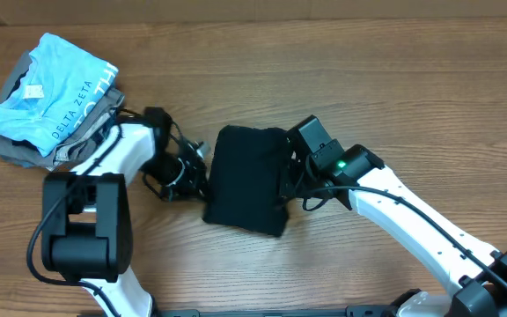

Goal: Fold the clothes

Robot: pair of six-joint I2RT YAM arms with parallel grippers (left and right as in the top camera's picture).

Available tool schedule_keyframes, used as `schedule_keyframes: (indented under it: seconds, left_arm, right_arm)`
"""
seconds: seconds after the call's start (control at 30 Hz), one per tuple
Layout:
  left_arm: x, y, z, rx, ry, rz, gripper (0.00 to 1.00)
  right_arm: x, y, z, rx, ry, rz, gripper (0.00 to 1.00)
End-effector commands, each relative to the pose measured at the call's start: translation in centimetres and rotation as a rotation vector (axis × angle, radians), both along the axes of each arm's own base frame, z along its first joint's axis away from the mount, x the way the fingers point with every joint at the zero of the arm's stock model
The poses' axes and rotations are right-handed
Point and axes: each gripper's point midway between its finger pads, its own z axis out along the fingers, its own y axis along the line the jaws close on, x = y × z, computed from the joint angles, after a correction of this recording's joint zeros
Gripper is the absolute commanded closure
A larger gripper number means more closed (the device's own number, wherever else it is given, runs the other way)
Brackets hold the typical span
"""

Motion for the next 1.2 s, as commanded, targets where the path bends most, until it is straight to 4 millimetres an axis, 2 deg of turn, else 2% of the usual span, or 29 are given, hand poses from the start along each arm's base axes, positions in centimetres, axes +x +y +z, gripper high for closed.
schedule_keyframes:
  seconds: [0.0, 0.13, 0.23, 0.3, 0.4, 0.47, 0.6, 0.7, 0.77, 0.87, 1.03, 1.17]
  left_arm:
    - [-0.9, -0.8, 0.6, -0.031, 0.044, -0.012, 0.72]
    - [0.4, 0.1, 1.5, -0.031, 0.023, 0.018, 0.61]
    - [1.9, 0.8, 2.4, -0.056, -0.05, -0.002, 0.49]
    - [3.1, 0.9, 3.0, -0.086, -0.162, -0.085, 0.38]
    - [5.0, 1.2, 2.8, -0.081, -0.269, -0.11, 0.22]
    - [5.8, 0.9, 2.8, -0.097, -0.309, -0.11, 0.16]
    - [6.4, 0.0, 2.3, -0.096, -0.334, -0.108, 0.11]
    - [6.4, -0.6, 1.6, -0.087, -0.333, -0.103, 0.1]
    - [6.4, -0.4, 0.9, -0.053, -0.312, -0.075, 0.11]
    - [6.0, -0.1, -0.1, -0.022, -0.284, -0.038, 0.1]
    - [5.1, 0.0, -1.4, -0.011, -0.213, 0.034, 0.11]
    - [4.1, -0.7, -2.6, -0.034, -0.138, 0.083, 0.13]
  right_arm:
    - [1.2, -1.4, 1.4, -0.051, -0.091, -0.032, 0.96]
    - [1.7, -2.6, 1.3, -0.084, -0.097, -0.048, 0.96]
    - [1.7, -3.7, 1.1, -0.088, -0.066, -0.074, 0.96]
    - [1.4, -3.2, 1.2, -0.051, -0.046, -0.049, 0.95]
    - [1.1, -1.8, 1.6, 0.013, -0.047, 0.02, 0.95]
    - [1.2, -0.8, 1.7, 0.052, -0.051, 0.039, 0.95]
    - [2.0, 1.0, 0.3, 0.124, -0.015, -0.015, 0.96]
    - [2.3, 1.3, -2.4, 0.127, 0.054, -0.101, 0.96]
    - [1.9, 1.4, -4.6, 0.118, 0.133, -0.145, 0.96]
    - [1.1, 2.0, -6.6, 0.129, 0.216, -0.134, 0.96]
    - [0.4, 2.0, -8.9, 0.103, 0.291, -0.165, 0.96]
    - [0.5, 1.9, -9.1, 0.101, 0.297, -0.172, 0.96]
